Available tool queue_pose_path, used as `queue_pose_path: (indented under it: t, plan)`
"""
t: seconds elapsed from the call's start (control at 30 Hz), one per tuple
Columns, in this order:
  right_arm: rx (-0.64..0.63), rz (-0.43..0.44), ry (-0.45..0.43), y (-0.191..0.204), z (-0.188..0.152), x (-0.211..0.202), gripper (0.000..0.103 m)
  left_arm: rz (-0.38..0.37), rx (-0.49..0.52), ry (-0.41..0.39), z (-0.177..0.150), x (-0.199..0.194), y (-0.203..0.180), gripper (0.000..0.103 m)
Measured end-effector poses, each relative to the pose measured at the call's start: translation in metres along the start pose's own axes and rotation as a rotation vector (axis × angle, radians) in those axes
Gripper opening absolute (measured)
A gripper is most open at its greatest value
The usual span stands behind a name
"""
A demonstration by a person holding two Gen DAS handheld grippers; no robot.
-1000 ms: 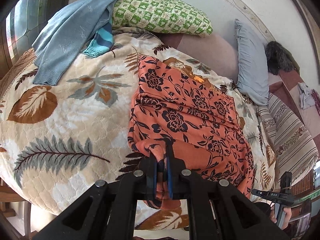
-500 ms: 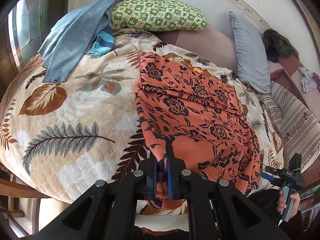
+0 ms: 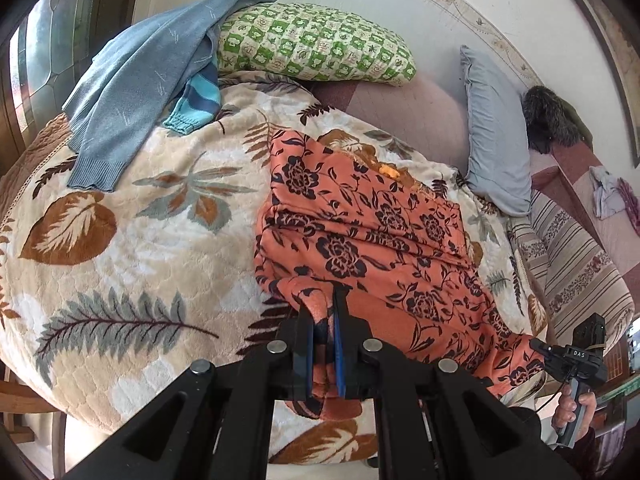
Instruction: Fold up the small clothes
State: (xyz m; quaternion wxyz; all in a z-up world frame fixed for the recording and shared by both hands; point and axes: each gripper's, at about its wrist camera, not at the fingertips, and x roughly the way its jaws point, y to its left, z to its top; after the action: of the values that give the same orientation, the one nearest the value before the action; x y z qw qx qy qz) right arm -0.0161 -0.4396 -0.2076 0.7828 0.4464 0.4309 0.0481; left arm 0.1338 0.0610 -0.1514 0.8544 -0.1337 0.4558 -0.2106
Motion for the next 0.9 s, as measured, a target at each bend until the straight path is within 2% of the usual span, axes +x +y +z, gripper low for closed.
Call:
queue_pose_path:
  t: [0.07, 0.23, 0.33, 0.47, 0.53, 0.63, 0.67, 0.73, 0.8, 0.83, 0.87, 0.9]
  plan:
    - [0.01, 0.047, -0.034, 0.01, 0.031, 0.0, 0.006, -0.013, -0.014, -0.011, 0.025, 0.01, 0.002, 0.008]
    - [0.03, 0.064, -0.121, 0.029, 0.129, 0.03, 0.006, -0.024, -0.045, -0.001, 0.103, 0.058, 0.01, 0.008]
    - [0.059, 0.047, -0.152, 0.025, 0.194, 0.06, 0.006, -0.009, -0.051, 0.048, 0.153, 0.107, 0.016, 0.008]
    - [0.184, 0.037, -0.153, -0.001, 0.268, 0.12, 0.007, 0.03, -0.1, 0.084, 0.21, 0.186, 0.031, 0.008]
    - [0.232, 0.02, -0.171, -0.019, 0.293, 0.147, 0.01, 0.043, -0.116, 0.113, 0.227, 0.227, 0.039, 0.009]
    - [0.315, -0.005, -0.114, -0.053, 0.321, 0.182, 0.01, 0.077, -0.141, 0.175, 0.234, 0.276, 0.053, 0.009]
    - [0.341, -0.013, -0.093, -0.064, 0.325, 0.19, 0.01, 0.058, -0.176, 0.185, 0.232, 0.284, 0.062, 0.009]
    - [0.384, 0.06, -0.074, -0.083, 0.326, 0.193, 0.01, -0.028, -0.266, 0.168, 0.225, 0.284, 0.08, 0.011]
    - [0.391, 0.125, -0.092, -0.094, 0.323, 0.18, 0.01, -0.109, -0.34, 0.135, 0.218, 0.27, 0.096, 0.018]
    - [0.386, 0.141, -0.103, -0.097, 0.321, 0.172, 0.01, -0.093, -0.372, 0.1, 0.215, 0.257, 0.104, 0.043]
    - [0.389, 0.136, -0.129, -0.1, 0.318, 0.16, 0.011, -0.053, -0.404, 0.051, 0.211, 0.241, 0.112, 0.075]
    - [0.4, 0.122, -0.165, -0.102, 0.315, 0.146, 0.018, -0.02, -0.435, -0.016, 0.206, 0.221, 0.118, 0.082]
